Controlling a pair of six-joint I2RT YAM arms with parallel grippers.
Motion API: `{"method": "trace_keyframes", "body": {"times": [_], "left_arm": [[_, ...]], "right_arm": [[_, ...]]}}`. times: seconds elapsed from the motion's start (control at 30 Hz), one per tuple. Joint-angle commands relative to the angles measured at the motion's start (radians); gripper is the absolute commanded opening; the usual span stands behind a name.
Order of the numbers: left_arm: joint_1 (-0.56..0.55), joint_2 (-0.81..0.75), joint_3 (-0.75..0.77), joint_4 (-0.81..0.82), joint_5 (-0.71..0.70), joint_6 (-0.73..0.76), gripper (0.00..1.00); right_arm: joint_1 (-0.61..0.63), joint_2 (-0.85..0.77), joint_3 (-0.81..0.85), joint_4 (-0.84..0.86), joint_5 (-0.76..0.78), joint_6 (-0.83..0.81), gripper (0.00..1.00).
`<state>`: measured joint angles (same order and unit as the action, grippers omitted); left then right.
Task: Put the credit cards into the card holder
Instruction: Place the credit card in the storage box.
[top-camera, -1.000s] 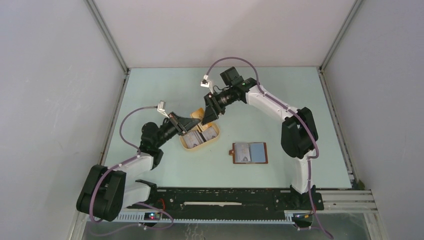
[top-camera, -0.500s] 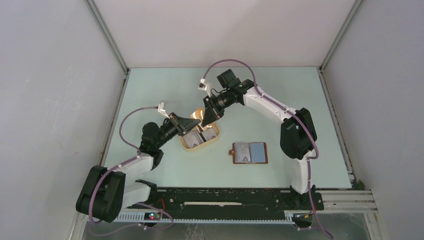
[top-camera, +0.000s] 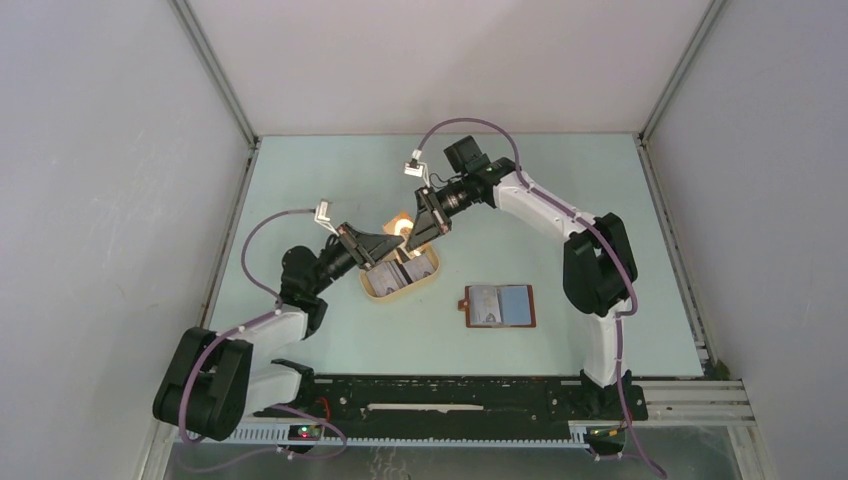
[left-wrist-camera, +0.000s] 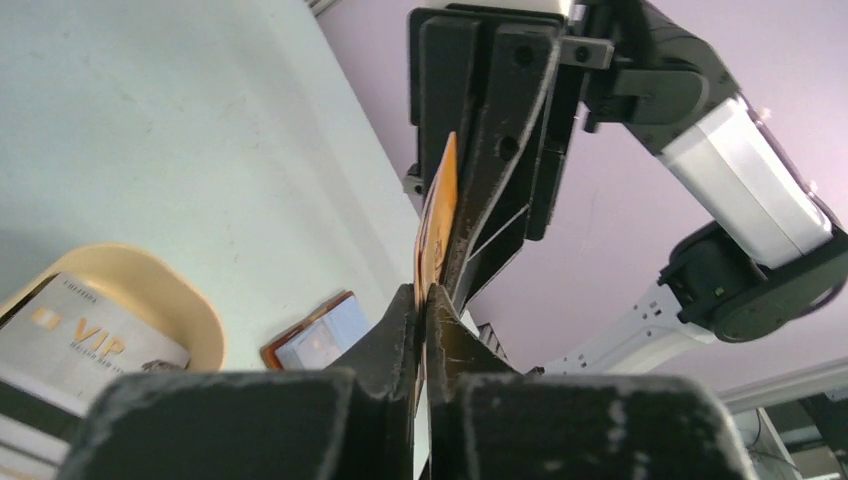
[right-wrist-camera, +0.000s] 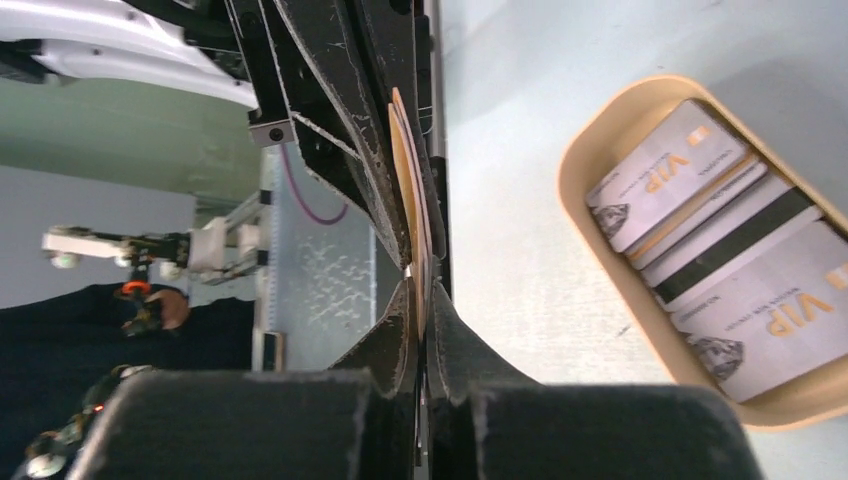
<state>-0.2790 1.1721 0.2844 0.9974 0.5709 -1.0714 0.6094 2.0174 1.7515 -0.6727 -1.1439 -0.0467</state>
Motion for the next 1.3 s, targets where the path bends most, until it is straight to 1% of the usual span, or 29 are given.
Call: {"method": "trace_keyframes", "body": {"times": [0.0,0.07,0.1,0.17,0.2,0.27,0.4,0.53,0.67,0.73,0.77,0.87,0.93,1.0,1.1,1.2,1.27], "left_arm": [[0.001,0.035,-0.008,0.129,0.035,-0.037,0.00],[0.003,0.037,-0.015,0.133,0.022,-0.040,0.00],[0.003,0.036,-0.015,0.123,0.013,-0.037,0.00],[0.003,0.028,-0.012,0.081,0.000,-0.028,0.00],[0.003,0.026,-0.009,0.066,-0.005,-0.024,0.00],[0.002,0.022,-0.002,0.042,-0.011,-0.017,0.00],[0.001,0.020,0.006,0.023,-0.016,-0.012,0.00],[0.001,0.010,0.001,0.014,-0.021,-0.009,0.00],[0.001,-0.004,-0.002,-0.005,-0.024,0.000,0.00],[0.003,-0.003,-0.001,-0.009,-0.025,0.001,0.00],[0.003,-0.002,0.000,-0.009,-0.025,0.001,0.01],[0.003,0.001,-0.001,-0.008,-0.024,0.000,0.06],[0.003,0.002,-0.003,-0.006,-0.019,-0.002,0.10],[0.004,0.002,-0.003,-0.001,-0.012,-0.004,0.16],[0.004,0.007,-0.003,0.009,-0.003,-0.010,0.23],[0.004,0.017,-0.002,0.031,0.014,-0.019,0.25],[0.004,0.030,-0.002,0.064,0.027,-0.033,0.23]], "right_arm": [[-0.009,-0.020,-0.006,0.058,-0.136,0.042,0.12],[-0.013,-0.034,-0.004,0.035,-0.065,0.017,0.35],[-0.012,-0.044,0.000,0.016,-0.026,0.001,0.44],[-0.006,-0.065,0.003,0.013,0.054,-0.007,0.55],[-0.003,-0.073,0.006,0.011,0.087,-0.010,0.58],[0.009,-0.080,0.017,0.003,0.146,-0.015,0.61],[0.039,-0.077,0.038,-0.019,0.216,-0.033,0.62],[0.052,-0.075,0.039,-0.019,0.259,-0.036,0.60],[0.052,-0.072,0.041,-0.020,0.263,-0.035,0.50],[0.052,-0.073,0.039,-0.020,0.258,-0.037,0.42],[0.050,-0.074,0.039,-0.021,0.255,-0.038,0.40],[0.042,-0.074,0.036,-0.023,0.230,-0.039,0.33],[0.033,-0.074,0.033,-0.021,0.200,-0.038,0.26],[0.024,-0.069,0.028,-0.018,0.161,-0.035,0.18],[0.009,-0.061,0.018,-0.005,0.075,-0.020,0.13],[-0.007,-0.048,0.001,0.033,-0.045,0.020,0.11],[-0.009,-0.035,-0.004,0.045,-0.106,0.038,0.09]]}}
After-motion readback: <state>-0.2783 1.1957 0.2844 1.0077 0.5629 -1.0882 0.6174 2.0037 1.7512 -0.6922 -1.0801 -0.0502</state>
